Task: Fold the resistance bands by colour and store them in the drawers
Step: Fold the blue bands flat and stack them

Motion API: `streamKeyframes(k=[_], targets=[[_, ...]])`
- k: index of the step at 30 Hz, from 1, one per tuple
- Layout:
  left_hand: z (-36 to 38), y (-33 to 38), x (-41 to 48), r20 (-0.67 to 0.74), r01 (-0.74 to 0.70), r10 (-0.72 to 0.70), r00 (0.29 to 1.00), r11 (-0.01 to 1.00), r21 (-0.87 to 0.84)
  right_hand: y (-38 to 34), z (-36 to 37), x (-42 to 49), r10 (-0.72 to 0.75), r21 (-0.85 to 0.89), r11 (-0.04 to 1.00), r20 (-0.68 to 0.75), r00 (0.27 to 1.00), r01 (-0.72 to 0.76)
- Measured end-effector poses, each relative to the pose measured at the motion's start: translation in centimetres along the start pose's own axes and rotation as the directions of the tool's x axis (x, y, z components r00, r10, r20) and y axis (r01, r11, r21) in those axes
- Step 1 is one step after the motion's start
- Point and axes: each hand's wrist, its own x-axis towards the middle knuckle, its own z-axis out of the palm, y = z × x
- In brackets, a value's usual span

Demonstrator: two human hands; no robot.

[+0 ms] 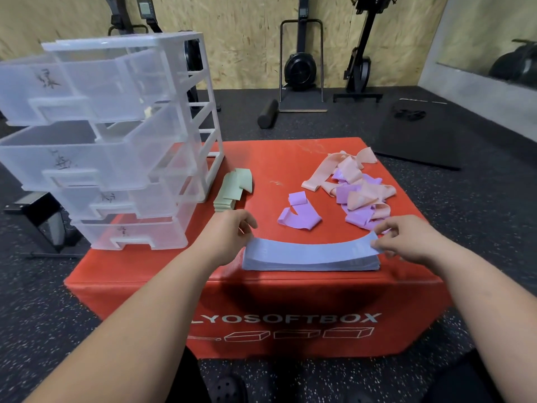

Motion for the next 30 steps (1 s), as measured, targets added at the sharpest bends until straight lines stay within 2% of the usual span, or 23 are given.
streamKeyframes(k=[7, 15, 19, 21, 24, 26, 30], targets=[[0.7, -0.1, 0.4, 0.021, -0.052, 0.050, 0.999, 0.994, 0.095, 0.0, 0.7, 0.2, -0.096, -0.189, 0.977, 0.015, 0.995, 0.097], [1.4, -0.5, 0.6, 0.064, -0.104, 0.091, 0.994, 0.962, 0.253, 1.0, 1.9, 1.5, -0.096, -0.424, 0.902, -0.025, 0.995, 0.077], [1.4, -0.4, 0.6, 0.071, -0.158, 0.143, 0.987, 0.935, 0.316, 1.4, 1.4, 1.8, -0.170, -0.389, 0.911, -0.040, 0.985, 0.141], [1.4, -0.7, 0.7, 0.113, -0.178, 0.152, 0.982, 0.946, 0.271, 1.5, 1.1, 1.8, -0.226, -0.351, 0.912, 0.006, 0.974, 0.214], [1.7, -1.3, 0.4, 0.314, -0.208, 0.128, 0.941, 0.949, 0.238, 1.7, 1.3, 1.5, -0.274, -0.413, 0.847, 0.201, 0.940, 0.335], [2.0, -1.5, 0.2, 0.390, -0.222, 0.107, 0.915, 0.939, 0.262, 2.1, 1.9, 1.6, -0.265, -0.460, 0.811, 0.263, 0.928, 0.362], [1.9, -1.9, 0.2, 0.326, -0.228, 0.136, 0.936, 0.937, 0.264, 2.5, 2.1, 1.9, -0.277, -0.507, 0.781, 0.244, 0.929, 0.366]])
